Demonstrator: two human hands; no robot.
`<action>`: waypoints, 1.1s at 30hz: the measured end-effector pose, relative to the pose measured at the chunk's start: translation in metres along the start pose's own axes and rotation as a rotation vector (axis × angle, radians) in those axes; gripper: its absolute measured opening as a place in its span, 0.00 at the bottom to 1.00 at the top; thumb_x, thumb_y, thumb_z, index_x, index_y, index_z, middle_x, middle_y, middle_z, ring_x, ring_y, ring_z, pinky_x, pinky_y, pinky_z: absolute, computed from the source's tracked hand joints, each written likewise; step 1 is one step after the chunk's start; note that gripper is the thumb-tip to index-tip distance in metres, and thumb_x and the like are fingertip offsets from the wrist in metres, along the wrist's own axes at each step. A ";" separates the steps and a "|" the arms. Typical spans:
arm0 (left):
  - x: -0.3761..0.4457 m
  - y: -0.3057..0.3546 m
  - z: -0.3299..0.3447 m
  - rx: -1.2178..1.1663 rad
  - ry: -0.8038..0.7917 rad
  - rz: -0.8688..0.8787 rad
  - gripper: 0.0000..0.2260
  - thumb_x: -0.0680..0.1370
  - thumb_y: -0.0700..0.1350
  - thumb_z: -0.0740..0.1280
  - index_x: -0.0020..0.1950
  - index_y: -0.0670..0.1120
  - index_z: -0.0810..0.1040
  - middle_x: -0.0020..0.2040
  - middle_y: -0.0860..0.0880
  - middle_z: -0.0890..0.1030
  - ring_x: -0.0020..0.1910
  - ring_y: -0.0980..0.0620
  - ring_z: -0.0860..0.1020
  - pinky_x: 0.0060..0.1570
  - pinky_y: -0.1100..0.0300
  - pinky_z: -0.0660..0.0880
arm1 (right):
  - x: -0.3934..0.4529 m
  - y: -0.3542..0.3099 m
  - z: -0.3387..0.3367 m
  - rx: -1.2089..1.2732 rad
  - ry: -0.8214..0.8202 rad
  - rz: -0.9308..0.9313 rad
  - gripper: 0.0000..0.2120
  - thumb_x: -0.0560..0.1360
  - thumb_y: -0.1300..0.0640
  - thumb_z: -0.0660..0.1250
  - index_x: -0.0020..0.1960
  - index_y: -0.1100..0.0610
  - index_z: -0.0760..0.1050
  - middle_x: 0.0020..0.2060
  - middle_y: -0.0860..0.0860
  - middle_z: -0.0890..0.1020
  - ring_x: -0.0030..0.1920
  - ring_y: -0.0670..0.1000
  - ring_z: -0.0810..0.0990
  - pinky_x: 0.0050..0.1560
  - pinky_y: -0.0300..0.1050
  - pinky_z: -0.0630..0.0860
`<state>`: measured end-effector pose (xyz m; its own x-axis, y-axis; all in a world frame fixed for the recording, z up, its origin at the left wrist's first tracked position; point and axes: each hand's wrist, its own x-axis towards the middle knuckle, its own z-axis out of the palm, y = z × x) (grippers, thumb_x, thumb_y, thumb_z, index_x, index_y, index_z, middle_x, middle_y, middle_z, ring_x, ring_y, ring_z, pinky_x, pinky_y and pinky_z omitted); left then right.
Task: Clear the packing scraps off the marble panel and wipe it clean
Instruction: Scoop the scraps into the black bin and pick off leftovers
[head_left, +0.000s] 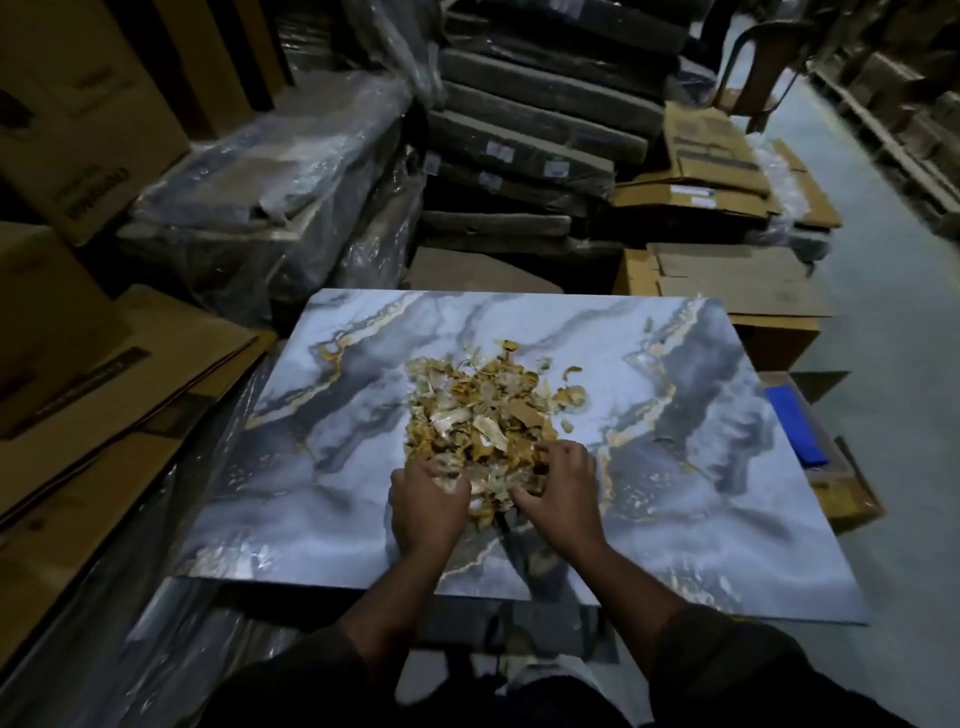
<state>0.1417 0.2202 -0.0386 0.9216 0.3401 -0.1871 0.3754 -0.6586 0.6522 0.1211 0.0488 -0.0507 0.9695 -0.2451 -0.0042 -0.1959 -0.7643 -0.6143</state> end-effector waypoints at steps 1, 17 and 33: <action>0.005 -0.005 0.002 0.082 -0.026 -0.009 0.23 0.70 0.62 0.75 0.55 0.49 0.75 0.58 0.45 0.74 0.57 0.42 0.77 0.55 0.48 0.78 | 0.006 0.004 0.003 -0.052 -0.016 -0.003 0.33 0.70 0.42 0.75 0.70 0.49 0.69 0.66 0.53 0.68 0.71 0.56 0.63 0.69 0.55 0.66; 0.028 -0.023 0.033 0.192 -0.339 0.393 0.28 0.67 0.51 0.80 0.60 0.54 0.68 0.59 0.54 0.64 0.54 0.51 0.76 0.47 0.62 0.71 | 0.028 0.033 0.045 -0.206 -0.143 -0.116 0.36 0.64 0.41 0.72 0.71 0.42 0.70 0.74 0.53 0.65 0.75 0.58 0.61 0.70 0.61 0.61; 0.023 0.034 0.033 -0.217 -0.412 0.308 0.14 0.77 0.36 0.65 0.61 0.46 0.75 0.59 0.49 0.68 0.57 0.59 0.72 0.53 0.75 0.68 | 0.043 -0.019 0.024 0.743 -0.050 0.237 0.15 0.76 0.66 0.60 0.52 0.47 0.75 0.56 0.51 0.74 0.58 0.48 0.75 0.56 0.45 0.74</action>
<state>0.1785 0.1837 -0.0447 0.9642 -0.1657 -0.2071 0.0936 -0.5180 0.8502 0.1699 0.0670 -0.0580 0.9229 -0.3115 -0.2264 -0.2660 -0.0906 -0.9597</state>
